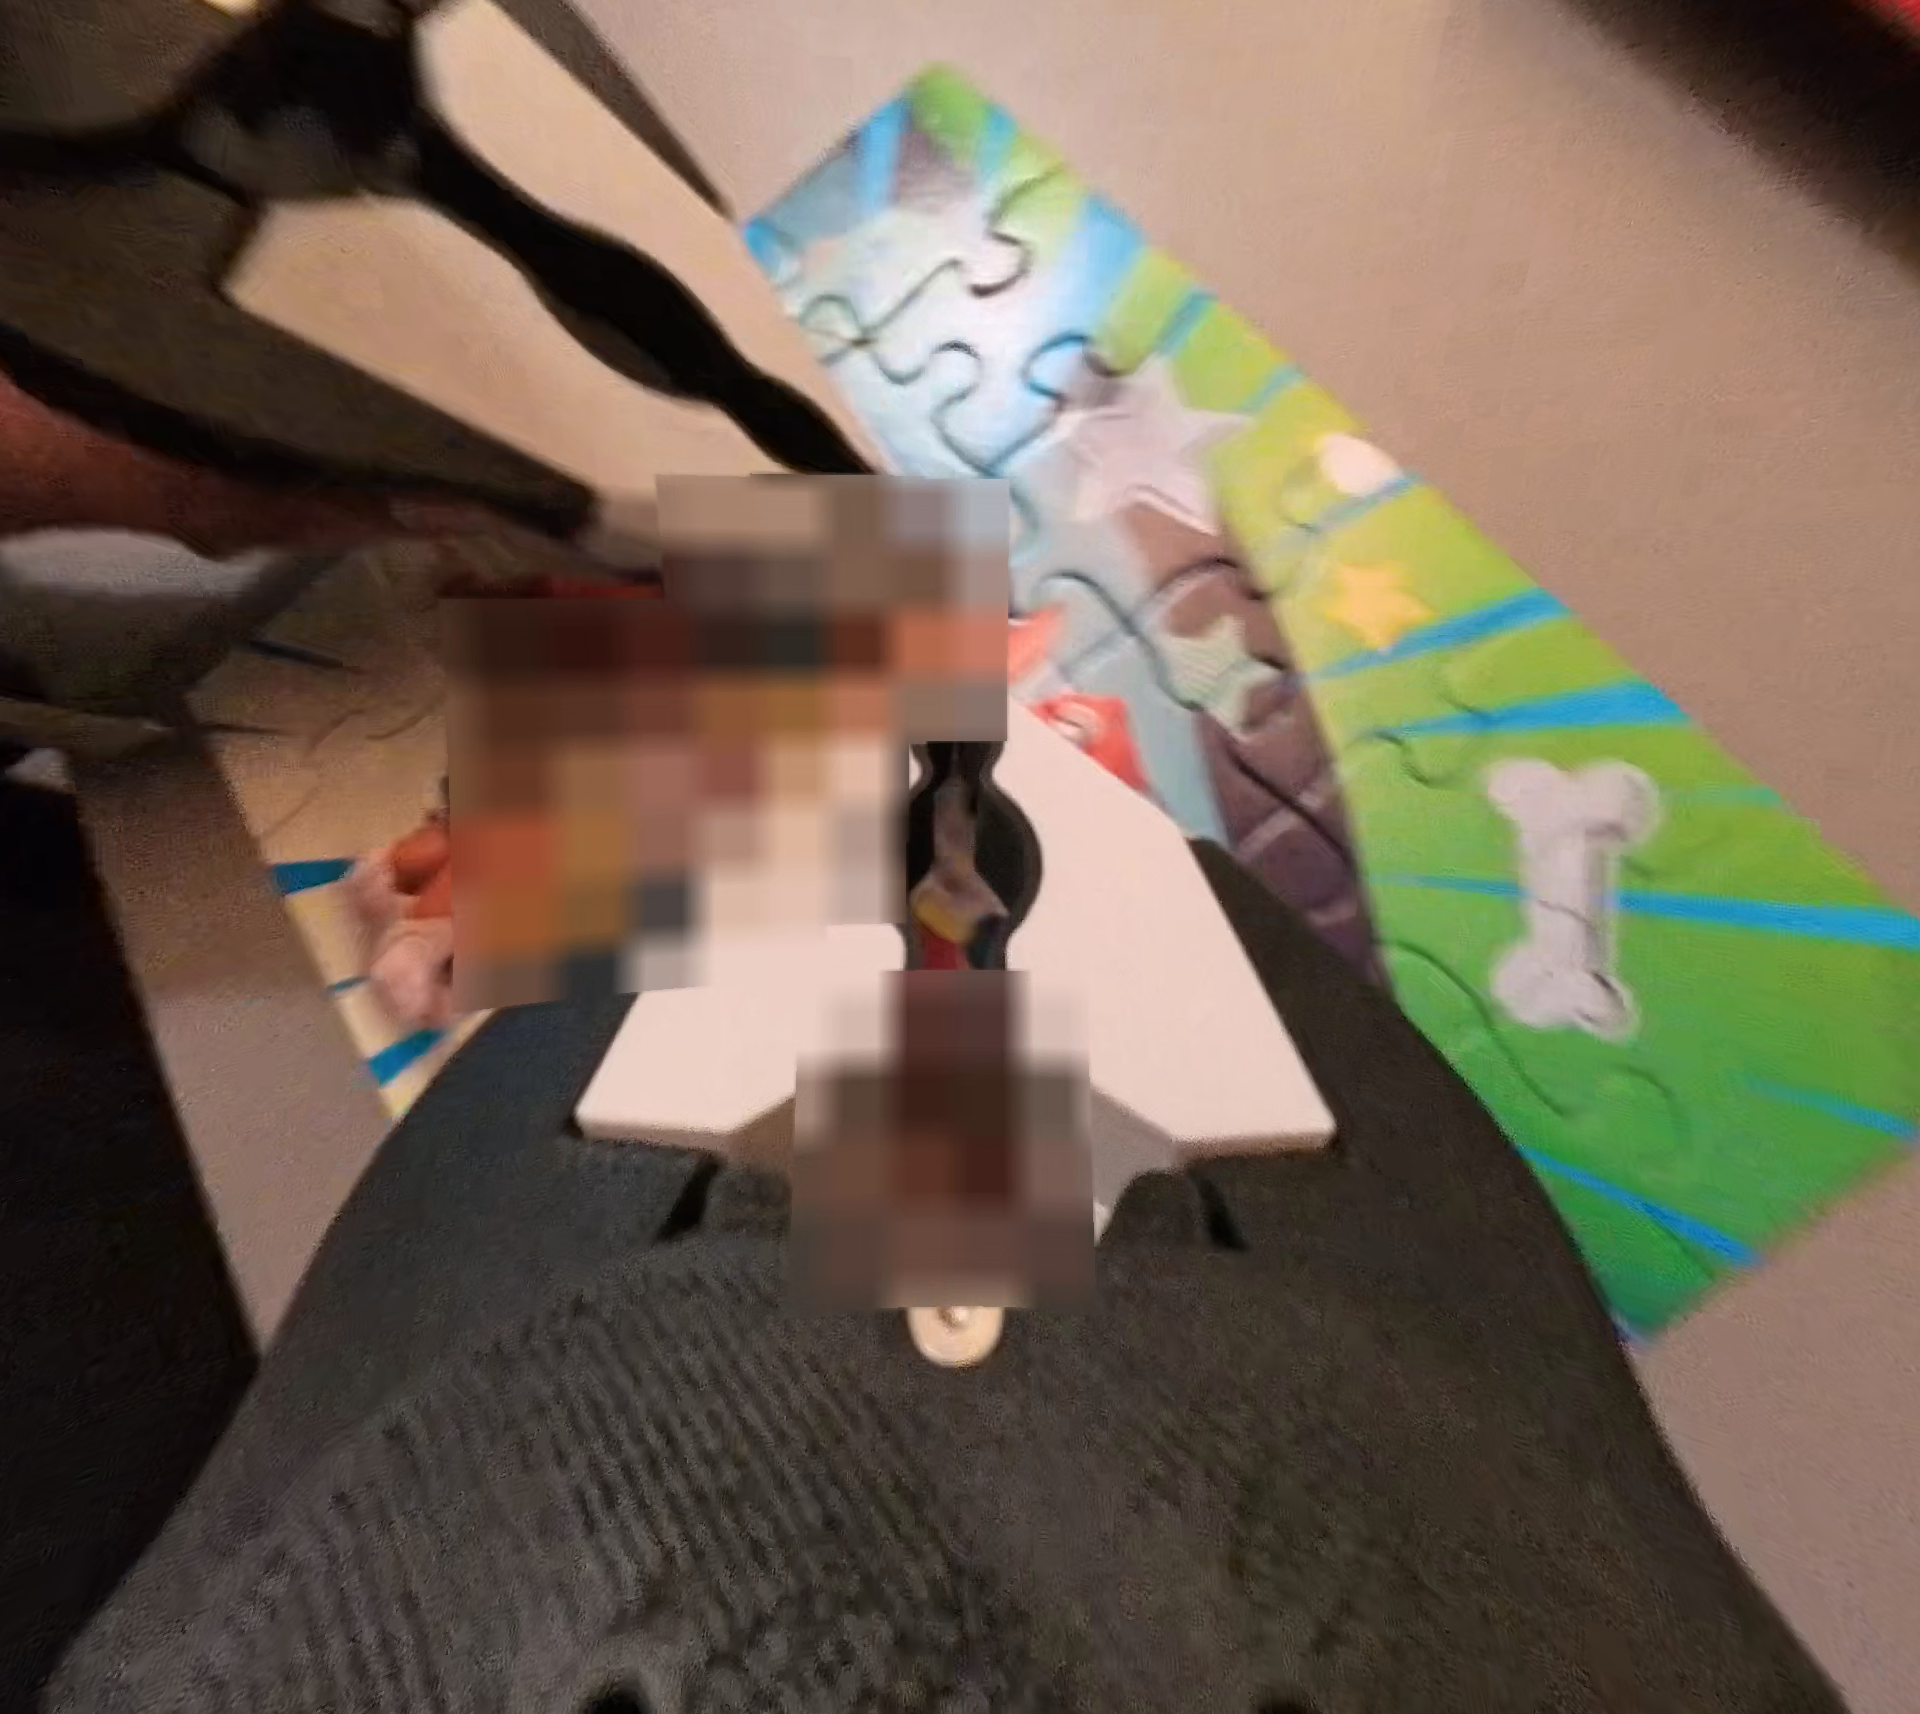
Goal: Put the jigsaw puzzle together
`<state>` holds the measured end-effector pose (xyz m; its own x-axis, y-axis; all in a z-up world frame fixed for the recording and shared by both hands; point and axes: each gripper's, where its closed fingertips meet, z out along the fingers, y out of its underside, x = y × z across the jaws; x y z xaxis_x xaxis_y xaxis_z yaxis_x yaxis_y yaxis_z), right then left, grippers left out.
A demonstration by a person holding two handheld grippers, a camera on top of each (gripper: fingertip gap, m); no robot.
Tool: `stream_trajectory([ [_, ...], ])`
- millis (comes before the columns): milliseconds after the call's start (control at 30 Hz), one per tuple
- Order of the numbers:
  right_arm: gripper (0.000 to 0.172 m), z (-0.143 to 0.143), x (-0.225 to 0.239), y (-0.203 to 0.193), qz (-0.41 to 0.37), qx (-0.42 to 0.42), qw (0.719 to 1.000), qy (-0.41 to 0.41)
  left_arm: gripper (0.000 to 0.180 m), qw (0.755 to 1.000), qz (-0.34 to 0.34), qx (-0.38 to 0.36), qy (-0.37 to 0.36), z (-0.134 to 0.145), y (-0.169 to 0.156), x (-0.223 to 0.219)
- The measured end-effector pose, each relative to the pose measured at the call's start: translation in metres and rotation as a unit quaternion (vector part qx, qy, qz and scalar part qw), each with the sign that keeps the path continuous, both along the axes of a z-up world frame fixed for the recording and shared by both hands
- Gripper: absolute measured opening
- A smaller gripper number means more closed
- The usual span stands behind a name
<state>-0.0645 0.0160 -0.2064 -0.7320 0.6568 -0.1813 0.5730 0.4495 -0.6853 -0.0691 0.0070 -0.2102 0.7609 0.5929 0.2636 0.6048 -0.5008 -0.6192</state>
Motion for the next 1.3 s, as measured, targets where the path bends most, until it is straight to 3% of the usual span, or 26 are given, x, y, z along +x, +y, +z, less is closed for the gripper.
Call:
stream_trajectory([
  [100,0.0,-0.001,-0.002,0.001,0.013,0.038,0.999,0.02,0.0,0.999,-0.012,-0.031,0.039,-0.001,0.008,0.007],
  [300,0.0,-0.001,-0.033,0.053,-0.082,0.057,0.994,0.035,0.0,1.0,0.013,-0.015,0.018,0.0,-0.004,-0.004],
  [367,0.0,-0.001,-0.026,0.042,-0.062,0.058,0.996,0.04,0.0,1.0,0.011,-0.017,0.017,0.0,-0.004,-0.005],
  [467,0.0,0.0,0.014,-0.01,0.042,-0.021,0.999,-0.018,0.0,0.999,0.01,-0.025,0.026,0.0,-0.003,-0.006],
  [533,0.0,0.0,0.023,-0.016,0.059,-0.035,0.997,-0.027,0.0,0.999,0.011,-0.024,0.027,0.0,-0.004,-0.006],
  [800,0.0,-0.001,-0.029,0.087,-0.099,0.066,0.991,0.06,0.0,0.999,0.018,-0.014,0.029,0.0,-0.01,-0.004],
  [900,0.0,-0.001,-0.007,0.06,-0.052,0.051,0.996,0.055,0.0,0.999,0.015,-0.014,0.031,0.0,-0.01,-0.004],
  [1000,0.0,0.0,0.054,-0.005,0.079,-0.016,0.997,0.011,0.0,0.999,0.015,-0.011,0.028,0.0,-0.01,-0.004],
  [1067,0.0,0.0,0.08,-0.023,0.129,-0.018,0.991,0.014,0.0,0.999,0.016,-0.009,0.028,0.0,-0.01,-0.004],
  [1167,0.0,-0.001,0.057,0.006,0.099,0.05,0.992,0.065,0.0,0.999,0.018,-0.008,0.032,0.0,-0.01,-0.004],
  [1300,0.0,-0.001,-0.001,0.083,-0.05,0.081,0.992,0.077,0.0,0.999,0.018,-0.005,0.034,0.0,-0.009,-0.004],
])
